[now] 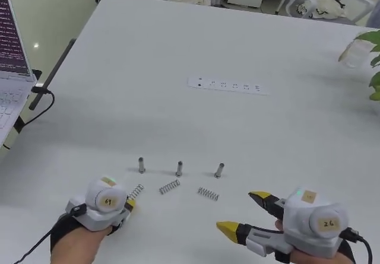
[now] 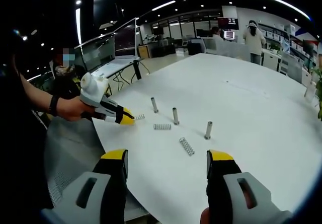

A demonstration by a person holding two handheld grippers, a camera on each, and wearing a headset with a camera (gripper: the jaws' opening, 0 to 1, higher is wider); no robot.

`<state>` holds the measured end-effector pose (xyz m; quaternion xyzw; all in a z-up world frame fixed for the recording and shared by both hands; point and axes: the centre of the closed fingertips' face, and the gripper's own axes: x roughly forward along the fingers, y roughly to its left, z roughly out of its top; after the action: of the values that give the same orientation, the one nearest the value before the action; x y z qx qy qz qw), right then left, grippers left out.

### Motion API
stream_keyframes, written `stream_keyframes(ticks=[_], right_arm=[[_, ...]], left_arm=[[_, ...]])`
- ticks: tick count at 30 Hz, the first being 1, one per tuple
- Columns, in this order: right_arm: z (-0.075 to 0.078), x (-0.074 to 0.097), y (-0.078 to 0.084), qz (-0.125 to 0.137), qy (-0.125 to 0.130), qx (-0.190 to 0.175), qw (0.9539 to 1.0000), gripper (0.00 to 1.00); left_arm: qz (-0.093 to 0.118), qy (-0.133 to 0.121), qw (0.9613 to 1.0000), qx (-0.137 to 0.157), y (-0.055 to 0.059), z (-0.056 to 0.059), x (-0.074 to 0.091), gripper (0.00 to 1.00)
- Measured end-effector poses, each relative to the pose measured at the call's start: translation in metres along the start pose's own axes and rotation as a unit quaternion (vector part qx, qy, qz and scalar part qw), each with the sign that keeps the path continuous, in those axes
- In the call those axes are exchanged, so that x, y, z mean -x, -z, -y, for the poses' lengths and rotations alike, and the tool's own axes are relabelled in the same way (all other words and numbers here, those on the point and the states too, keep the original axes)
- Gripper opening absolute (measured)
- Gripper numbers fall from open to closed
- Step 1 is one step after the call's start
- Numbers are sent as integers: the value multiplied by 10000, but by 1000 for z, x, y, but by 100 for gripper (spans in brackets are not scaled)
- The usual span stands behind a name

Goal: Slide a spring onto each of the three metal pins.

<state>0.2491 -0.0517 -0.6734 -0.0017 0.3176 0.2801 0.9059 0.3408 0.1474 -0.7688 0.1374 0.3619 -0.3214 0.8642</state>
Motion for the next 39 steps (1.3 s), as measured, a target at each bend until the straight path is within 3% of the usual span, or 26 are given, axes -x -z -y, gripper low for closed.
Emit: stream_keyframes(ticks=[8,15,21,31,39], right_arm=[[-2,-4,-3,15,-51,8,10000,60],[-8,-9,-4,-19,-152,43,9999,59],[-11,-14,-7,-60,-230,92,9997,59],[-22,-19,-17,-55,-402,230,9989,58],[-36,-23,-21,-15,-657,309,9974,52]], left_arm=[[272,-48,9995,116,-12,-8,21,2],[363,-22,9993,115,-11,-5,33,2],[552,105,9983,126,-19,3,45,2],[799,214,9965,-153,-38,12,62,2],[958,427,9934,-455,-52,31,70,2]])
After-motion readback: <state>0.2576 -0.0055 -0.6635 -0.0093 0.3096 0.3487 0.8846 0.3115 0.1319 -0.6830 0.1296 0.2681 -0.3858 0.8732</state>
